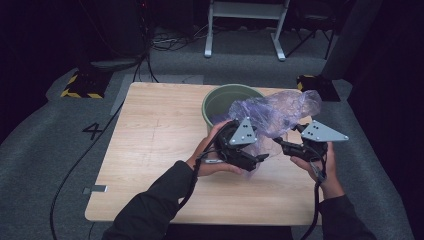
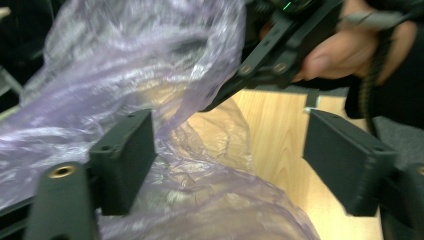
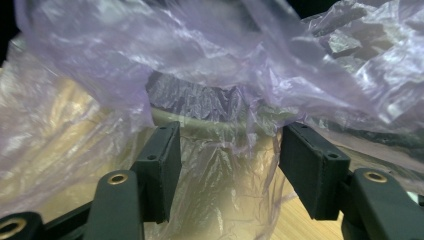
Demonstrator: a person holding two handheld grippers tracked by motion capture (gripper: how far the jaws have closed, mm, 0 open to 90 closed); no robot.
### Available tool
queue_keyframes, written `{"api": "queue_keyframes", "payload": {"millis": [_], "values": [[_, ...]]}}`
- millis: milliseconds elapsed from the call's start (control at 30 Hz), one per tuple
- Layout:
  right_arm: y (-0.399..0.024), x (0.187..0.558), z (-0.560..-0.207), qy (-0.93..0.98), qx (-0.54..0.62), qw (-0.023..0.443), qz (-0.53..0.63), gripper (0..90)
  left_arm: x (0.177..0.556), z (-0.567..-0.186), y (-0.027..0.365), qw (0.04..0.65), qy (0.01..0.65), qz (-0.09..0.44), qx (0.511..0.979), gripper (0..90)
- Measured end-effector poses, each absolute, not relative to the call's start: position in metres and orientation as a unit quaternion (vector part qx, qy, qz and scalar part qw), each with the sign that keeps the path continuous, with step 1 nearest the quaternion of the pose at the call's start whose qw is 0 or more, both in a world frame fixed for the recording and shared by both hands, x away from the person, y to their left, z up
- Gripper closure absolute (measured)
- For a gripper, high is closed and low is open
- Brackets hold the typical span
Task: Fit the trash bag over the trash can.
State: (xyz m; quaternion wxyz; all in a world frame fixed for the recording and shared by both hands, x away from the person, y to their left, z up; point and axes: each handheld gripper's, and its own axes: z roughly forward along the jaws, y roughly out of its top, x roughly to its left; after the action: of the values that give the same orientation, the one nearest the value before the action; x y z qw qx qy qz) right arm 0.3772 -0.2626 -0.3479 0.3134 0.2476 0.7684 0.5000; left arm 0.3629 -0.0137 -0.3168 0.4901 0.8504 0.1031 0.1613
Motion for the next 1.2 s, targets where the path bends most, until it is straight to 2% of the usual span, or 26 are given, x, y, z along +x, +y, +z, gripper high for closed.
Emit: {"api": "queue_keyframes", "payload": {"millis": [67,100,167,200,233,300,333,500,933,1200], "values": [[-0.263,0.377,-0.348,0.768,0.246,0.312,0.501,41.5,0.366,-0.321,-0.019,0.471,0.114,0.172,0.858,27.4],[-0.264,0.376,-0.349,0.769,0.245,0.313,0.501,41.2,0.369,-0.323,-0.02,0.459,0.123,0.179,0.861,39.5],[-0.264,0.376,-0.349,0.77,0.245,0.312,0.5,41.2,0.371,-0.324,-0.02,0.453,0.128,0.186,0.862,50.2],[-0.265,0.376,-0.35,0.77,0.244,0.312,0.499,41.2,0.374,-0.324,-0.019,0.447,0.125,0.188,0.865,50.2],[-0.266,0.376,-0.351,0.771,0.245,0.313,0.498,41.1,0.376,-0.325,-0.018,0.437,0.126,0.197,0.868,59.2],[-0.266,0.376,-0.352,0.771,0.246,0.313,0.498,41.0,0.377,-0.325,-0.016,0.433,0.123,0.203,0.869,70.9],[-0.266,0.376,-0.352,0.771,0.246,0.313,0.498,41.0,0.378,-0.325,-0.014,0.434,0.121,0.204,0.869,70.9],[-0.265,0.376,-0.353,0.773,0.242,0.311,0.497,41.1,0.383,-0.324,-0.003,0.446,0.12,0.204,0.863,89.5],[-0.263,0.375,-0.35,0.776,0.236,0.316,0.493,41.4,0.385,-0.315,0.028,0.463,0.122,0.216,0.851,89.9],[-0.262,0.372,-0.349,0.78,0.225,0.316,0.491,41.2,0.394,-0.312,0.059,0.464,0.153,0.227,0.842,89.9]]}}
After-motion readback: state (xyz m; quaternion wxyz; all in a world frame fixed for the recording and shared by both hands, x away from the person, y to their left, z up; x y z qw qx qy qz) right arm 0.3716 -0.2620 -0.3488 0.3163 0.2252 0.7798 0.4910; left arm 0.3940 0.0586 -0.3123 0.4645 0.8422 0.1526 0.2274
